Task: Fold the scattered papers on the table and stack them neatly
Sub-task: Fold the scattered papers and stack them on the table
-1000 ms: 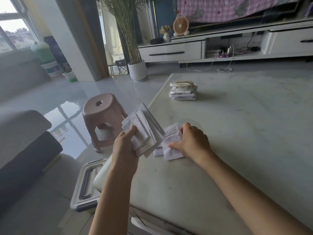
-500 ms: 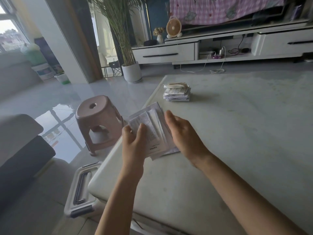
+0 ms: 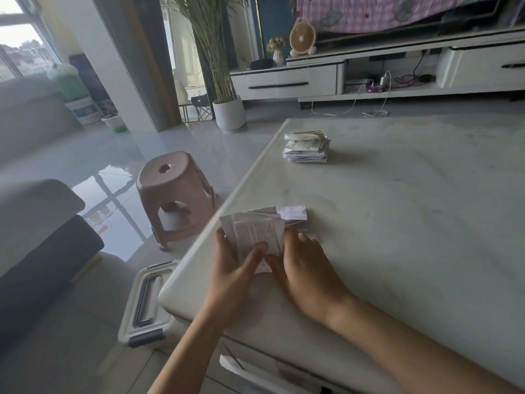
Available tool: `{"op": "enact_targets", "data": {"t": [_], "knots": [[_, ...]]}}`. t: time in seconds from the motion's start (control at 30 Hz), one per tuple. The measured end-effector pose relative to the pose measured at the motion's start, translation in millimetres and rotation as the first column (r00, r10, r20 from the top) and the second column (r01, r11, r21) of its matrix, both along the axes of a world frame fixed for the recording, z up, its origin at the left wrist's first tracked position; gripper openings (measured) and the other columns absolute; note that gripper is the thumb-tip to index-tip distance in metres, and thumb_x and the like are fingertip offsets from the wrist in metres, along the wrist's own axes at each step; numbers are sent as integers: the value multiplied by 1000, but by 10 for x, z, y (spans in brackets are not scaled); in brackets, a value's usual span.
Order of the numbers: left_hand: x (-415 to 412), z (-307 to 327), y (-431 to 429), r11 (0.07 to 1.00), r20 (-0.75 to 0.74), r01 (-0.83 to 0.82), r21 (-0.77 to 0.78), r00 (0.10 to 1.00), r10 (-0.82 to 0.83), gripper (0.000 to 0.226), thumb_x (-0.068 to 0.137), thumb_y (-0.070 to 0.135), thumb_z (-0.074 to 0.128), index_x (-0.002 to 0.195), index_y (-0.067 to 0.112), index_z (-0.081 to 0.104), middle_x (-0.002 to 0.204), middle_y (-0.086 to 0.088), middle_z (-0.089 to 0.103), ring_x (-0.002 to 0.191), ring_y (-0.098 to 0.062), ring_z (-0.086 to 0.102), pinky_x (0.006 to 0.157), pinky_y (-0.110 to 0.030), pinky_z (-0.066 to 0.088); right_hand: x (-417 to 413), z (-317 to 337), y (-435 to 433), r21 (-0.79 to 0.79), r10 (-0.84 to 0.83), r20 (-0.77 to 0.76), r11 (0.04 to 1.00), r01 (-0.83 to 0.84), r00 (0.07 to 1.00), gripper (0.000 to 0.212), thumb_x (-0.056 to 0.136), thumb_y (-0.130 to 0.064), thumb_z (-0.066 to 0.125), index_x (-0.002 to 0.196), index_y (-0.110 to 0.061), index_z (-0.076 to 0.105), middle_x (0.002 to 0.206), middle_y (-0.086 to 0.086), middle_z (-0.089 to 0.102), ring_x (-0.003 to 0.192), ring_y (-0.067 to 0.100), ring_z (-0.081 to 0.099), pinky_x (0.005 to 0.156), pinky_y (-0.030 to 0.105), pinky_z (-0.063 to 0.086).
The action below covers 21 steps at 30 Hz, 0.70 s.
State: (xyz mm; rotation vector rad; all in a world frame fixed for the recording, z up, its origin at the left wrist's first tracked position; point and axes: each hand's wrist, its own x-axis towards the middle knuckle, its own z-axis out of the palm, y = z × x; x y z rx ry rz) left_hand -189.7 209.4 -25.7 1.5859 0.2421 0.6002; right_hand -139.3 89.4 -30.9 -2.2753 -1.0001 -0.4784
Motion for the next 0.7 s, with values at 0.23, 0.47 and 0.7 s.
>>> {"op": "enact_targets", "data": {"t": [0.23,0.47,0.7], "knots": [[-78,153,140,989,50,-135,57,990,132,24,63,13,75,79,14,58,67,6,62,60,-2,56,56,-15,45,190,254,-102,226,-46,-45,973,55,998,28,90,-31,42,79,-12,60,76,7,60,75,28,55,70,35,43],[-10,252,304,885,-92,-84,-458,995,47,25,79,-1,60,100,12,61,93,-11,67,80,-25,65,81,-44,52,929,360,182,-268,-99,-413,963,-17,905,53,87,-36,60,134,-18,46,133,12,47,126,29,40,103,33,32],[59,377,244,806,-24,133,-577,983,-179,21,82,1,53,97,11,63,86,-7,70,75,-19,68,78,-38,55,986,413,136,-436,-235,-384,899,49,893,57,72,-49,72,114,-16,52,127,9,48,121,28,41,96,33,31]]}}
